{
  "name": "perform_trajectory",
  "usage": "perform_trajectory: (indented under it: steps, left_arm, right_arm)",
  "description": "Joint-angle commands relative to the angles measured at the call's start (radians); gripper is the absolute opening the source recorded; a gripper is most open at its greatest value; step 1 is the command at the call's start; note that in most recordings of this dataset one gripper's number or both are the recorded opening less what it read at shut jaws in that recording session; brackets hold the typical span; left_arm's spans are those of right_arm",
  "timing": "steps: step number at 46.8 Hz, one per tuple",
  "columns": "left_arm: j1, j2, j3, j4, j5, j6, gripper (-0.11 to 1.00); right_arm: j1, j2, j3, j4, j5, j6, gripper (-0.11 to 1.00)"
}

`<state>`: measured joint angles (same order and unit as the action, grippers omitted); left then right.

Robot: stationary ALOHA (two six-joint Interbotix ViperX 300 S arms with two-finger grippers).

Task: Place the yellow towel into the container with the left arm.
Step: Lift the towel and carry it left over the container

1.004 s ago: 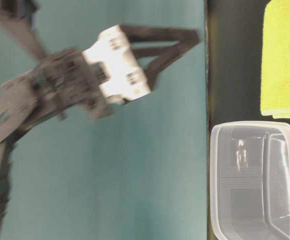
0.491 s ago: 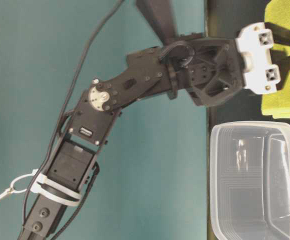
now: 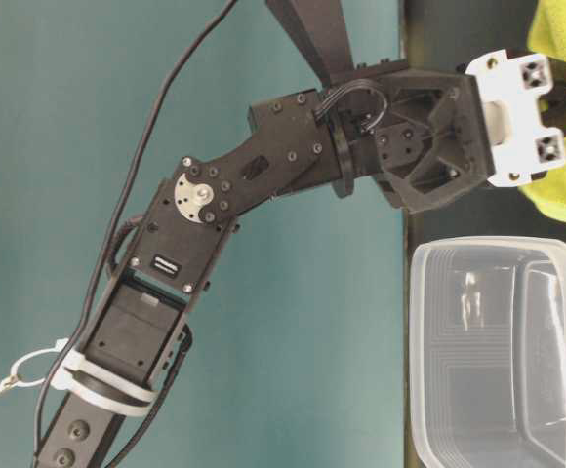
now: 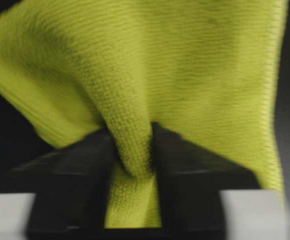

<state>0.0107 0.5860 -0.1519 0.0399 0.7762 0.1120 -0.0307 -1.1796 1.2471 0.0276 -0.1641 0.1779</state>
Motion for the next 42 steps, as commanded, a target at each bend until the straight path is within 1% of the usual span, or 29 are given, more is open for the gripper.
perform_trajectory:
  steps: [1, 3, 12, 16, 22, 27, 31, 36, 42]
  left_arm:
    - [0.005, -0.028, -0.012, 0.005, -0.002, -0.003, 0.12]
    - [0.005, -0.041, -0.018, 0.005, 0.000, -0.005, 0.07]
    - [0.002, -0.156, -0.071, 0.003, 0.064, -0.003, 0.07]
    - [-0.005, -0.245, -0.097, 0.003, 0.133, -0.006, 0.07]
    - [-0.005, -0.388, -0.074, 0.005, 0.207, -0.005, 0.07]
    - [0.002, -0.488, -0.014, 0.005, 0.252, -0.005, 0.07]
    - [0.014, -0.574, 0.071, 0.005, 0.273, -0.008, 0.07]
    - [0.035, -0.653, 0.190, 0.003, 0.259, -0.020, 0.07]
    - [0.046, -0.733, 0.325, 0.003, 0.225, -0.005, 0.07]
  right_arm:
    - [-0.002, 0.006, -0.006, 0.003, -0.002, 0.000, 0.77]
    - [-0.003, 0.006, -0.009, 0.002, 0.003, 0.000, 0.77]
    - [-0.003, -0.002, -0.012, 0.000, 0.026, -0.008, 0.77]
    - [-0.002, -0.002, -0.012, 0.000, 0.028, 0.000, 0.77]
    - [0.005, -0.011, -0.015, 0.000, 0.029, 0.000, 0.77]
    - [0.005, -0.017, -0.015, 0.000, 0.035, -0.003, 0.77]
    - [0.005, -0.018, -0.017, 0.000, 0.037, -0.003, 0.77]
    - [0.005, -0.018, -0.017, 0.000, 0.037, -0.003, 0.77]
    - [0.005, -0.018, -0.017, 0.000, 0.037, -0.002, 0.77]
